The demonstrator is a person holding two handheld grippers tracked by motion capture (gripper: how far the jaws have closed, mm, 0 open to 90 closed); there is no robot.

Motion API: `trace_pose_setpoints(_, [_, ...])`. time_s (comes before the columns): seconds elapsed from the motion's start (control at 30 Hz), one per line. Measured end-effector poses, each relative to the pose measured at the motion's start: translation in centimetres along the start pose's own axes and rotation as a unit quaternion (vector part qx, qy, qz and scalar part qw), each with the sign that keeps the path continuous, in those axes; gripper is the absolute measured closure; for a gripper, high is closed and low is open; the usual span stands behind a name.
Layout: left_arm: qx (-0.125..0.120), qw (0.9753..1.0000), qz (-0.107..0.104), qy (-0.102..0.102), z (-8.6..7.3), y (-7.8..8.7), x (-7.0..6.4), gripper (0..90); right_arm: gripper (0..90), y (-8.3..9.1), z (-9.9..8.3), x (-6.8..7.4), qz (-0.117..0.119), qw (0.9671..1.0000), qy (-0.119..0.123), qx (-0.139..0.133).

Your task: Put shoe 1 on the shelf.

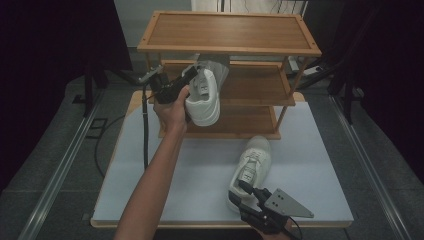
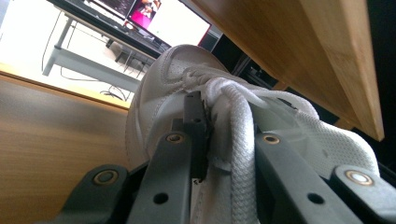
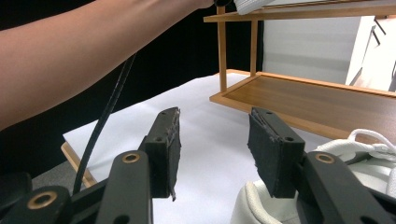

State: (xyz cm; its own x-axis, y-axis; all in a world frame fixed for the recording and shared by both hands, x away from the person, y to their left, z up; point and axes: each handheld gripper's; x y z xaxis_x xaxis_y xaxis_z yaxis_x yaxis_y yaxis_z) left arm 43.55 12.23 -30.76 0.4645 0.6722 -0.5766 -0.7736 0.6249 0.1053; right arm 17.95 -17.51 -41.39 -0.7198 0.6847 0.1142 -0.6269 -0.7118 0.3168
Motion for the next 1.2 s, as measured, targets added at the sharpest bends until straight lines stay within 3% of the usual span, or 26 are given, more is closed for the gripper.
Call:
trace_pose_setpoints(0.13, [-0.01,0.9999,0.009,0.008,0.2,-0.3,0.3,81.2,54.7,0.2,0.0,0.2,-0.013,0.9998,0.007,-0.01])
trace_pose_setpoints(0.73, [-0.032,0.9984,0.041,0.025,0.2,-3.1,1.5,80.9,53.7,-0.5,-0.6,1.0,0.0,0.9997,0.021,0.012])
trace_pose_setpoints(0.87, [-0.04,0.9974,0.038,0.045,0.1,-3.7,1.8,80.7,53.7,-0.6,-0.7,1.1,0.002,0.9997,0.02,0.014])
trace_pose_setpoints(1.03, [-0.03,0.9986,0.033,0.03,0.1,-4.0,1.8,78.3,53.3,-0.8,-0.8,1.3,0.005,0.9996,0.021,0.02])
trace_pose_setpoints(1.2, [-0.01,0.9988,0.021,0.042,0.3,-4.8,1.8,68.3,53.2,-0.8,-0.8,1.1,0.001,0.9997,0.018,0.018])
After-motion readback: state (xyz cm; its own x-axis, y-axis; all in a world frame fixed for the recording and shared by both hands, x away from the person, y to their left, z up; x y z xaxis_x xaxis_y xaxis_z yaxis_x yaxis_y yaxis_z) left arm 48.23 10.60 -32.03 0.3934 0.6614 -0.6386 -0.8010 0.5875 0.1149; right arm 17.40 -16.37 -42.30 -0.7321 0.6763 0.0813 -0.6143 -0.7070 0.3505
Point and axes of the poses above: each handheld gripper's, and its own axes: y roughly backward along the jaws, z roughly out of its top, x roughly to its left, and after that the axes turned 8 degrees about x, right-handed
